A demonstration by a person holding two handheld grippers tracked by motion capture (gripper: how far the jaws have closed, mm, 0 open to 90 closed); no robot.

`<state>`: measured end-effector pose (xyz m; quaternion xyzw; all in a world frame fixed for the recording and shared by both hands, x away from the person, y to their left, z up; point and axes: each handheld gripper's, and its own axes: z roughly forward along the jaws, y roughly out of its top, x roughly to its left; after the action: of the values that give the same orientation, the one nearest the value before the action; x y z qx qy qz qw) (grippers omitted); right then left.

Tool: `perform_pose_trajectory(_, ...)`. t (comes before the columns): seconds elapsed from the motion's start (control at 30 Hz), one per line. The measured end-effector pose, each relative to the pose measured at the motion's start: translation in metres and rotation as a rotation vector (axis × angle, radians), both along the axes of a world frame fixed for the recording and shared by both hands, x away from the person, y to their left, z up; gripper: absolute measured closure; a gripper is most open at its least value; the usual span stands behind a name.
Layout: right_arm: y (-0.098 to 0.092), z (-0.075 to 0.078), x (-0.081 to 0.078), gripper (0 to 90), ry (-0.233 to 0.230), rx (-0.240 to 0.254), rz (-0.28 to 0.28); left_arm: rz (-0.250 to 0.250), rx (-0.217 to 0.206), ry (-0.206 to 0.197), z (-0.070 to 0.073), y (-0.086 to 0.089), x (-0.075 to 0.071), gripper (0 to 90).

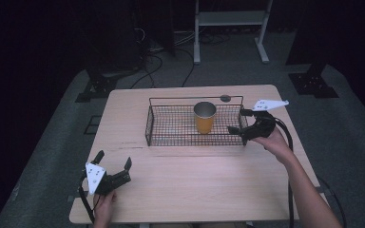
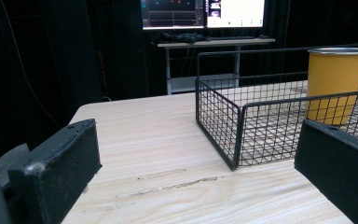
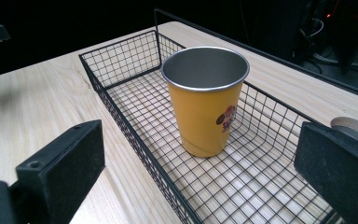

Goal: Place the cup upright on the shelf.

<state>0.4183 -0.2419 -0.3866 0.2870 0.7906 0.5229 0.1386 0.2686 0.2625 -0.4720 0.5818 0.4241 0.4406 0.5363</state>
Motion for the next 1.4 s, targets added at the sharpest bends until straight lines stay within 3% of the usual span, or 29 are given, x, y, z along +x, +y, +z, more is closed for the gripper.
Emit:
perform_pose_trajectory(0.47,-0.013,-0.012,-0.020,1.3,0.003,-0.010,0.007,0.001,0.001,0.000,0.000,0.000,0.000,0.0)
perform_pose_trajectory(0.53,-0.014,-0.013,-0.023,1.3,-0.003,0.008,0.004,0.001,0.001,0.001,0.000,0.000,0.000,0.0)
perform_pose_trajectory(0.83,-0.013,-0.018,-0.031,1.3,0.005,-0.015,0.025,0.001,0.002,0.000,0.000,0.000,0.000,0.0)
perform_pose_trajectory(0.97,-0.014,-0.022,-0.037,1.3,-0.004,0.008,0.026,0.001,0.004,0.001,0.000,0.000,0.000,0.0)
perform_pose_trajectory(1.4,-0.017,-0.027,-0.051,1.3,-0.006,0.000,0.042,0.002,0.010,0.002,0.000,-0.001,0.000,0.0)
